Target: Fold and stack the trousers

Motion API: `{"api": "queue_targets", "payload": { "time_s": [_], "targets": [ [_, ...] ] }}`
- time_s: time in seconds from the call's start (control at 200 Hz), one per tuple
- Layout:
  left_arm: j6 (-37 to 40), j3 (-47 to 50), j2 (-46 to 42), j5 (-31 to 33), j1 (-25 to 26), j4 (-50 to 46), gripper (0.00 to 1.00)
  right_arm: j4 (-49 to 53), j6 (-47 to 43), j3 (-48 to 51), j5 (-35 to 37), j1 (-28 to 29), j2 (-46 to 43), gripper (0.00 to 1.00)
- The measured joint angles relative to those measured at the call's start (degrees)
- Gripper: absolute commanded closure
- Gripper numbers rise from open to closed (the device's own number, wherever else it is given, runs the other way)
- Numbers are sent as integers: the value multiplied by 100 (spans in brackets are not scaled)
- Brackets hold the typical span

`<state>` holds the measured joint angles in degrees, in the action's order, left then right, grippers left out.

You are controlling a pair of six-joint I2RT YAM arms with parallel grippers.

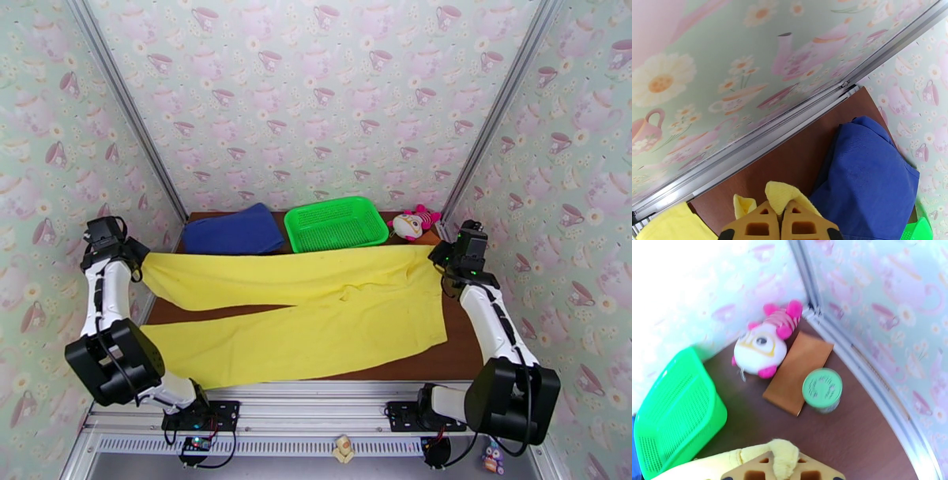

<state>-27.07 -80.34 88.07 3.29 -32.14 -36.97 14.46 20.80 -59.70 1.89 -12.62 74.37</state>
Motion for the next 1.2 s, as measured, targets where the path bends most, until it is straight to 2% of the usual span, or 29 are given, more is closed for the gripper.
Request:
{"api": "queue_targets", "payload": {
  "time_s": [0.145,0.28,0.401,0.586,0.686,0.856,1.197],
  "targets": [
    [-24,0,11,-144,-42,2,96,-264,-2,-192,118,-55,20,100],
    [-63,0,9,-212,-52,-2,96,-590,70,-140,-157,-59,39,100],
    [-76,179,-98,-39,-7,-9,91,-1040,190,186,-479,-59,39,100],
    [-149,586,-625,149,42,-219,92,-1207,181,549,-560,-63,39,100],
    [-170,728,-852,81,-192,-269,93,-1320,114,568,-549,-63,39,100],
    [-326,1572,-1320,-297,-953,-232,94,-1574,-42,704,-509,-63,42,100],
    [-514,2339,-1742,-857,-1495,-190,99,-2288,-479,1952,-363,-284,-149,100]
  ]
}}
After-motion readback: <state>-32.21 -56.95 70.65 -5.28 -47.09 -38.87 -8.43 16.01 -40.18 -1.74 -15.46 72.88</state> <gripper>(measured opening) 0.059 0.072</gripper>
